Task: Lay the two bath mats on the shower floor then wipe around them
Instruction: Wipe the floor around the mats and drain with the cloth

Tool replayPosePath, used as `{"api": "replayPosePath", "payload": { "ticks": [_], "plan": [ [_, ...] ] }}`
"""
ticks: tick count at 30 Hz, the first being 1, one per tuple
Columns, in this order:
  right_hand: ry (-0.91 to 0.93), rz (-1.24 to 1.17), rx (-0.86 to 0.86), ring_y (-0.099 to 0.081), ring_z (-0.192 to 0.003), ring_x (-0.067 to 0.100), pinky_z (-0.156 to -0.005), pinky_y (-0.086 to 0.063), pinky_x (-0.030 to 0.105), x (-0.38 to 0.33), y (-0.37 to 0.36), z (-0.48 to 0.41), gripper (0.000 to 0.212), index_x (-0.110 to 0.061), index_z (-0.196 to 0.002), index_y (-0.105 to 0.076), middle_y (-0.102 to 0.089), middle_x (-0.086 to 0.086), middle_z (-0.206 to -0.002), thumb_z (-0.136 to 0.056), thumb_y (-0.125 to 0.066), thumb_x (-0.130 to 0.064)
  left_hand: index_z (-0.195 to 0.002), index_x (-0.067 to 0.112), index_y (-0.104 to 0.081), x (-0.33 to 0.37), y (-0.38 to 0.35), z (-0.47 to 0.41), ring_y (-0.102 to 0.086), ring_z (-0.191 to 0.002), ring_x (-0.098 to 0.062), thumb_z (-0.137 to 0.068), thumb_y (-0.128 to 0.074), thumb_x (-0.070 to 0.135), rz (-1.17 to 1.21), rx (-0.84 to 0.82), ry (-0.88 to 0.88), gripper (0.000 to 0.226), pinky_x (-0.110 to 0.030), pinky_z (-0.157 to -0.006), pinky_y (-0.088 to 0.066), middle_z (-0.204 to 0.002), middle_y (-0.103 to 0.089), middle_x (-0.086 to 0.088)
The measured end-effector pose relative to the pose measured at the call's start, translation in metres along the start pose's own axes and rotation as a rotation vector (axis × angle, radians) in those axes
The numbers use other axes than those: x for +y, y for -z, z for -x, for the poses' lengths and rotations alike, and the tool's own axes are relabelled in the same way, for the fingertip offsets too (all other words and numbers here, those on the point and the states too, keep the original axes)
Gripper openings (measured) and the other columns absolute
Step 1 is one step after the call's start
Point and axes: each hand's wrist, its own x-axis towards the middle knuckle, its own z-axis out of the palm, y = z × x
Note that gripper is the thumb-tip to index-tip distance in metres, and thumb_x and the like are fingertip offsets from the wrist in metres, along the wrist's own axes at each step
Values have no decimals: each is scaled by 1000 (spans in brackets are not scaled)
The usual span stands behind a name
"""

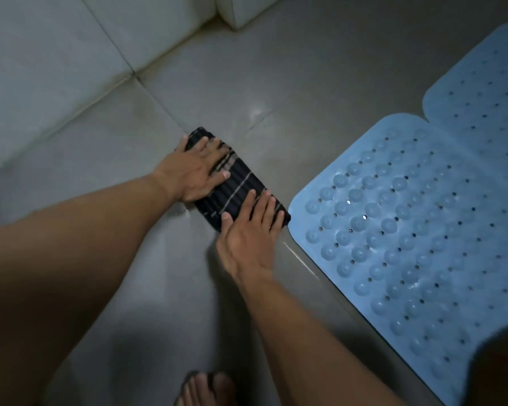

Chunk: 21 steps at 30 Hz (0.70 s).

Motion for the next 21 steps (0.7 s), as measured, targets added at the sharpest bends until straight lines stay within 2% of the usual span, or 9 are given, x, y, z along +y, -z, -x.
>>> {"api": "replayPosePath", "payload": {
  "ticks": [2,8,11,15,18,21],
  "plan": [
    [-15,21,8,12,-152,29,-120,13,48,-2,2,-19,68,-7,-157,2,7,19,-165,-104,-20,-44,-158,23,5,-3,2,-14,3,-153,-24,-99,-8,61,-72,-24,13,72,-52,-122,4,-167,5,-4],
    [-34,-31,-20,18,-151,28,-118,15,47,4,20,-75,66,-8,-157,9,15,16,-164,-106,-21,-38,-155,20,17,-9,25,-72,14,-152,-24,-96,-5,66,-134,-31,-20,79,-47,-122,8,-164,19,-6],
    [-73,5,21,20,-150,29,-119,14,49,12,30,-98,66,-8,-156,13,18,16,-163,-105,-25,-29,-155,13,18,1,29,-95,21,-150,-24,-97,-3,65,-117,40,-75,80,-43,-123,10,-163,21,-11],
    [-126,-13,85,18,-151,26,-121,13,48,22,41,-122,69,-9,-157,11,16,13,-164,-103,-28,-29,-154,8,17,8,40,-123,23,-149,-26,-98,-2,62,-97,102,-135,80,-45,-123,7,-162,21,-15],
    [-142,-38,109,16,-151,22,-121,14,44,34,52,-137,74,-7,-156,12,14,9,-165,-100,-29,-33,-154,10,19,10,48,-135,24,-149,-26,-97,-2,64,-73,81,-147,81,-45,-123,8,-162,23,-15],
    [-140,-12,94,17,-151,20,-121,14,42,50,52,-135,70,-8,-157,11,14,8,-165,-103,-22,-39,-155,18,19,23,35,-133,25,-148,-27,-96,-3,65,-27,84,-117,79,-45,-122,11,-162,24,-15]
  ]
}}
